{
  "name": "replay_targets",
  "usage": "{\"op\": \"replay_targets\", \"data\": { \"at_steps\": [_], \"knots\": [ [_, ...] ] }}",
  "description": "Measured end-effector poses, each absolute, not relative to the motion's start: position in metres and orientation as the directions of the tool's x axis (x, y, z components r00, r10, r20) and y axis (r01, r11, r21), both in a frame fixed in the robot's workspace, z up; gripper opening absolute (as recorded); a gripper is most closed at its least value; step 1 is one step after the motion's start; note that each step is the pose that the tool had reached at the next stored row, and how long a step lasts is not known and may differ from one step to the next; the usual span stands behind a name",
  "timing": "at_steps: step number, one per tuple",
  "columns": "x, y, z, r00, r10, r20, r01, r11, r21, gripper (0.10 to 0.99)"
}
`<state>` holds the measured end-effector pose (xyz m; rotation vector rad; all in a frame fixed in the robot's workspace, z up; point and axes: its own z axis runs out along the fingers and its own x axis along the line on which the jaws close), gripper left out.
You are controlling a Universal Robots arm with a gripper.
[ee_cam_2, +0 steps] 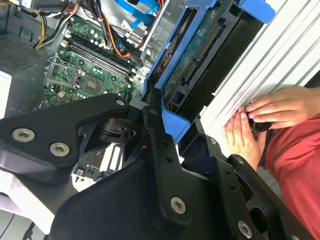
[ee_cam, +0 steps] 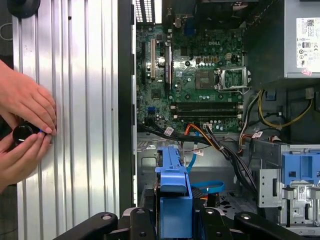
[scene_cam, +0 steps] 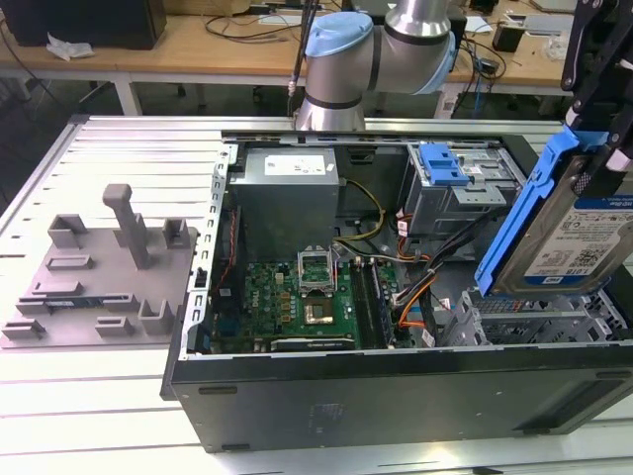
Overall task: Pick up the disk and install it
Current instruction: 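Insert the disk into the insertion slot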
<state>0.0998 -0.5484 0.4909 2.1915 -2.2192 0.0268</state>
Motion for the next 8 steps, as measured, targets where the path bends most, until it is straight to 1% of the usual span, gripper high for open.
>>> {"op": "replay_targets", "data": {
  "at_steps": [8],
  "knots": [
    [0.0999, -0.5451, 0.4907, -0.012, -1.000, 0.026, -1.000, 0.012, 0.004, 0.365]
  ]
}}
